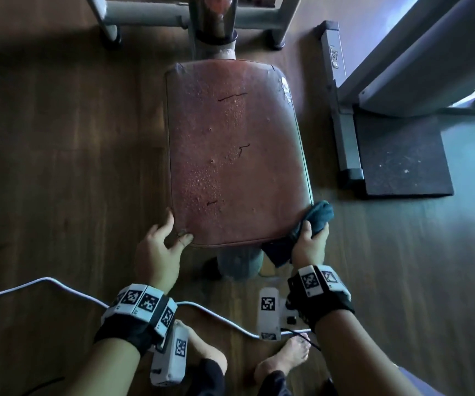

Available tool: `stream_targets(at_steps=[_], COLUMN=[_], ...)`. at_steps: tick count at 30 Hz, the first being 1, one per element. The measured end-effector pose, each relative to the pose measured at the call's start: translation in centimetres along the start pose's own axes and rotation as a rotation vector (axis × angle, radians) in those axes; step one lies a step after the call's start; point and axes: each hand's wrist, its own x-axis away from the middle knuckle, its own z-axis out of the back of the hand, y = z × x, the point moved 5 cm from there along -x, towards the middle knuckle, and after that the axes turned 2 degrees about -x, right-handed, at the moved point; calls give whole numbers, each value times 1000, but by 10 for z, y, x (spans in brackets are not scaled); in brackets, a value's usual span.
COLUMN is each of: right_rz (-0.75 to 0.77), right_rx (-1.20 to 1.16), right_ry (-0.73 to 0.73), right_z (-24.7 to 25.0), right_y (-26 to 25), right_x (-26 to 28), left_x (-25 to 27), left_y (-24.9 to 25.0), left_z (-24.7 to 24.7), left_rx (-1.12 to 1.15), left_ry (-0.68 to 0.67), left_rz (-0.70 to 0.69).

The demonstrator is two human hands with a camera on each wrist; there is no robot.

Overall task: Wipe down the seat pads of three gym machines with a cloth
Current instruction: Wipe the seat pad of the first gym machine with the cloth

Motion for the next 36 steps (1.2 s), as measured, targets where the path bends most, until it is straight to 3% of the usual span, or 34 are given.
stream_targets(at_steps=[7, 16, 22, 25, 28, 36], right_rz=[-257, -154, -292, -187, 23, 543], right_rx=[-219, -242, -288, -280, -180, 504], right_ry=[24, 69, 13, 45, 7, -244], right_z=[-29, -14, -30, -16, -2, -1], right_y=[29, 13, 29, 19, -1, -36], right_x=[25, 7, 24, 5, -10, 13], left_x=[-4, -2, -5, -6, -4, -2], left_y=[-6, -7, -16, -15, -11, -12], left_z=[2, 3, 0, -1, 1, 1], left_rx=[37, 51, 75, 71, 78, 112], left_ry=[-18, 16, -9, -21, -12, -39], left_rz=[-19, -32, -26, -16, -25, 0])
